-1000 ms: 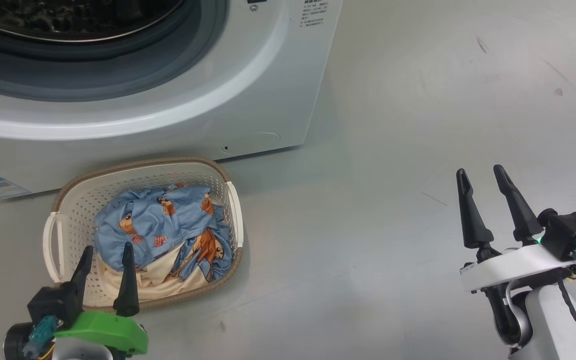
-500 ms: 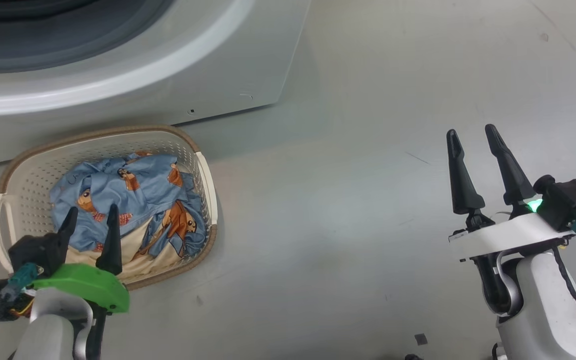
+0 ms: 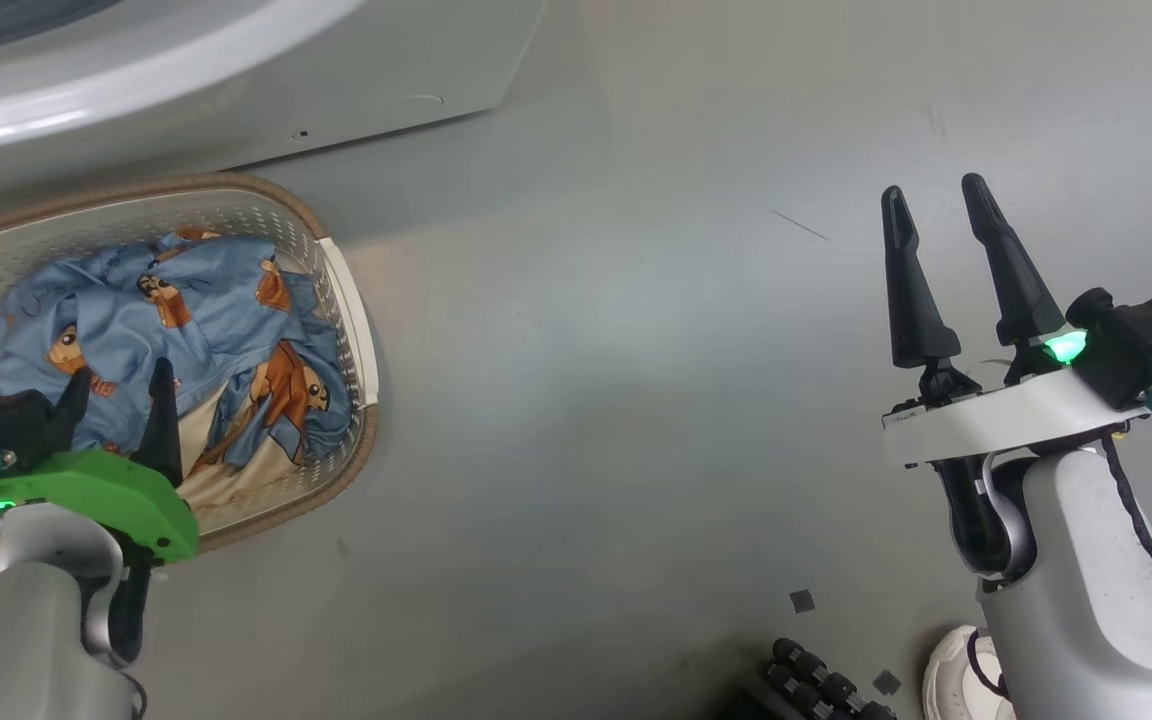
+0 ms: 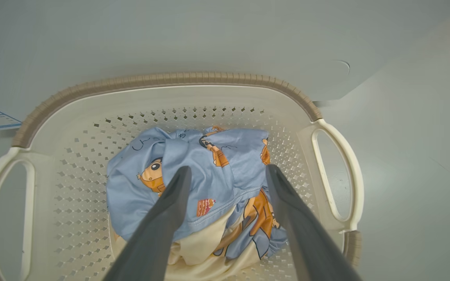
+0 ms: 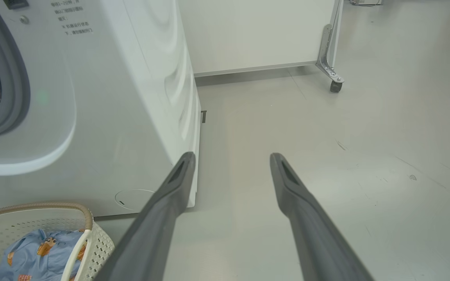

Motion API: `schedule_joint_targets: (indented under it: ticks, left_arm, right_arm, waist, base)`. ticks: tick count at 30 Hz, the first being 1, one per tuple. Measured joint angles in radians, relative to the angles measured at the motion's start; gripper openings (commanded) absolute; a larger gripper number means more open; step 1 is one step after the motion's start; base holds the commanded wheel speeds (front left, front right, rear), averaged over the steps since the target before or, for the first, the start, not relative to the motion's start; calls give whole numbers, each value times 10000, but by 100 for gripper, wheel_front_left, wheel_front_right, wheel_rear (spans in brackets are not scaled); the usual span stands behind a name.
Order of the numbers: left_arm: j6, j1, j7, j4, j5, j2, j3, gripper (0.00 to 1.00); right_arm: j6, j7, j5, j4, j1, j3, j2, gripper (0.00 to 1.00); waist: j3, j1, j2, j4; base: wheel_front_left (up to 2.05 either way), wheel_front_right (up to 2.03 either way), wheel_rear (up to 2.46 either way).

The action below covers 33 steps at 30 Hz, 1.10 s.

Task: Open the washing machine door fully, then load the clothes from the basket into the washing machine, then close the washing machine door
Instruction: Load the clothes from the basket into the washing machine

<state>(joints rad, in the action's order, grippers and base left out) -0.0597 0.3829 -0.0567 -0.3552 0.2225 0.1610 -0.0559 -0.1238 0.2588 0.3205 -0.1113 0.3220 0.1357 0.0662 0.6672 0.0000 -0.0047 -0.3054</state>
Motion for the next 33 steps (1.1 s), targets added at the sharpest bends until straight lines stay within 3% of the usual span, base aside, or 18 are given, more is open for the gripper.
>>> schedule_joint_targets:
  ticks: [14, 33]
  left_arm:
    - [25, 1354, -723, -819, 140, 667, 502, 100]
    - [27, 2798, -1162, -1601, 136, 1012, 506, 100]
  right_arm:
    - [0, 0, 71, 44, 823, 125, -42, 100]
    - [0, 0, 71, 140, 1436, 284, -46, 100]
  waist:
    - [1480, 0, 0, -376]
    - [2861, 0, 0, -584]
  base:
    - [0, 0, 0]
    - [0, 0, 0]
